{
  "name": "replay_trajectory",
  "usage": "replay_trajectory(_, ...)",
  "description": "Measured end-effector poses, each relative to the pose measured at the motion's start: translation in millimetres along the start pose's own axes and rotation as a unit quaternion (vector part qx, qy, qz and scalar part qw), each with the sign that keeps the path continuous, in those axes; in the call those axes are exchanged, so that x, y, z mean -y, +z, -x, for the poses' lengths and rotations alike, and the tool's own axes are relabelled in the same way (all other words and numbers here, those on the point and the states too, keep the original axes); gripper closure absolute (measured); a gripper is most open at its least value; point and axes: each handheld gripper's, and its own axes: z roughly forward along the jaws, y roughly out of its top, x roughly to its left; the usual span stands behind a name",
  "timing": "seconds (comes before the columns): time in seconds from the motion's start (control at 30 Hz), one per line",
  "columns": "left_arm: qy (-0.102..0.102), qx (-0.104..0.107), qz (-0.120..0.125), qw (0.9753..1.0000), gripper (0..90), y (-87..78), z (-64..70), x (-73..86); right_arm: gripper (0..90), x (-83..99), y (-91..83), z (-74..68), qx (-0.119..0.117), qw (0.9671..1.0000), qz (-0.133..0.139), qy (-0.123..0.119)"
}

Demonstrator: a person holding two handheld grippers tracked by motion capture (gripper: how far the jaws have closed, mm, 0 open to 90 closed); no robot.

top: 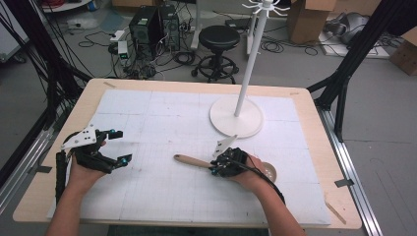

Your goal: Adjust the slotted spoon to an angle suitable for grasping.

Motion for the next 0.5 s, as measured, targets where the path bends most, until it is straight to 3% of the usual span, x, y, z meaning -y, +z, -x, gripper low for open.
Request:
replay_trajectory(0.27,0.001,0.003,-0.004,1.0,5.6,1.7,0.6,0.4,74.9,32.3,-20.6,11.5,0.024,0.9986,0.013,0.044)
replay_trajectory(0.43,-0.001,0.005,-0.003,1.0,5.6,2.5,0.3,0.7,73.6,43.5,-27.1,14.4,0.031,0.9971,0.019,0.066)
replay_trajectory(0.5,-0.002,0.005,-0.002,1.0,5.7,2.6,0.4,0.9,63.8,43.7,-27.8,13.3,0.037,0.9967,0.023,0.068)
